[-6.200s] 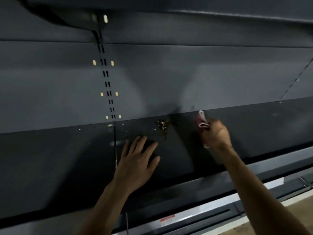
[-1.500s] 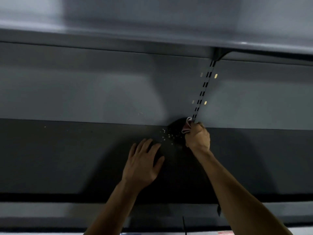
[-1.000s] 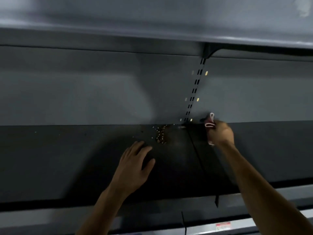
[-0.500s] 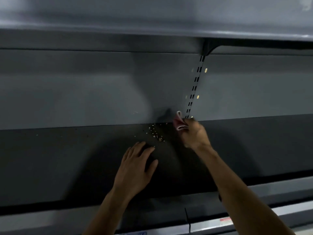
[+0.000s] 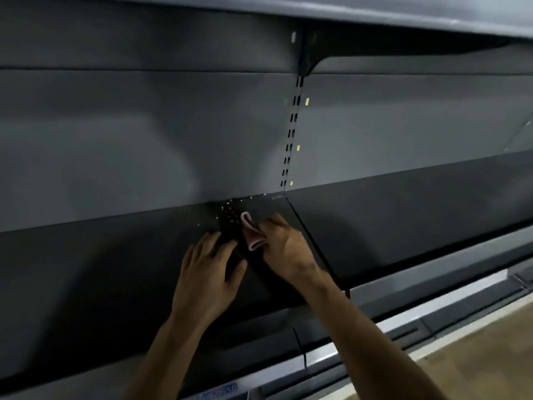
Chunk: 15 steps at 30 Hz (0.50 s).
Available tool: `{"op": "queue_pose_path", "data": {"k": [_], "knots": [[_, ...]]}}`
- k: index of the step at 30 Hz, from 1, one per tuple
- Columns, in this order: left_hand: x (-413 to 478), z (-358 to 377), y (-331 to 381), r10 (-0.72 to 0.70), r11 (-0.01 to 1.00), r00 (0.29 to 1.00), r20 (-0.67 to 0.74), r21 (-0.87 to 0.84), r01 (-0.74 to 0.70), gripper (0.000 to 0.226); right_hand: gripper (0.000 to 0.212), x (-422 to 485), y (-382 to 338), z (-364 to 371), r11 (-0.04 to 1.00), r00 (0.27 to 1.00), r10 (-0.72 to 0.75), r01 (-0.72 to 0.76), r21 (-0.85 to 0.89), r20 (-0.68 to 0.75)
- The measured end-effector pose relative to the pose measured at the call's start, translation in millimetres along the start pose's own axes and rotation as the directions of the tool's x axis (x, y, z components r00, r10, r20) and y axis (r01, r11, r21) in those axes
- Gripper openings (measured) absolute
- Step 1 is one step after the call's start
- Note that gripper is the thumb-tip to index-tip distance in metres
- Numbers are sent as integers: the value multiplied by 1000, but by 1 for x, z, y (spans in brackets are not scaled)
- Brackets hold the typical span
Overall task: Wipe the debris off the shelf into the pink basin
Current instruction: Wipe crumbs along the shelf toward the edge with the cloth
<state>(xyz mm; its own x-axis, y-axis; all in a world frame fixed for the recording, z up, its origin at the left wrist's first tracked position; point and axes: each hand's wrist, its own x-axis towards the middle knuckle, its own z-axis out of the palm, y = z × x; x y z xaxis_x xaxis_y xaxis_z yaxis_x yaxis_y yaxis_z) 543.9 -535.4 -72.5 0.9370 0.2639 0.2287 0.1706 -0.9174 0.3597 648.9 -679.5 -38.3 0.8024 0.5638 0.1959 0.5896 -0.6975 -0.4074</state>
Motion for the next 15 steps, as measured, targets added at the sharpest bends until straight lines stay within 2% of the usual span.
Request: {"op": "queue_pose_path", "data": {"k": [2,4,5,7,8,10,12,15], "knots": [[-2,-1,-2,10,1000,1000,4,-13,-10,62,24,-7,-3,-2,994,999,-18,21,104,-29],[-3,-3,-2,11,999,1000,9,-44,-11,59,19,-13,8,-14,990,987,3,20,142,-163],[-3,-4,-2,11,998,1000,11,-60,-11,55,23,-16,20,-25,988,979,50,-20,152,-199],[-3,-4,-2,20,996,1000,15,-90,-19,48,52,-24,49,-54,979,966,181,-158,130,-184],[-3,-5,-1,26,994,1000,14,-110,-24,46,60,-29,68,-67,971,954,239,-229,72,-179],[-2,-7,-1,37,987,999,17,-159,-33,45,64,-42,99,-86,951,940,284,-301,-69,-191],[-4,-9,-1,54,983,998,40,-179,-46,46,57,-55,112,-83,931,934,305,-333,-149,-185],[-10,-13,-4,80,989,993,81,-129,-69,48,21,-67,90,-57,939,949,244,-283,-197,-202]]}}
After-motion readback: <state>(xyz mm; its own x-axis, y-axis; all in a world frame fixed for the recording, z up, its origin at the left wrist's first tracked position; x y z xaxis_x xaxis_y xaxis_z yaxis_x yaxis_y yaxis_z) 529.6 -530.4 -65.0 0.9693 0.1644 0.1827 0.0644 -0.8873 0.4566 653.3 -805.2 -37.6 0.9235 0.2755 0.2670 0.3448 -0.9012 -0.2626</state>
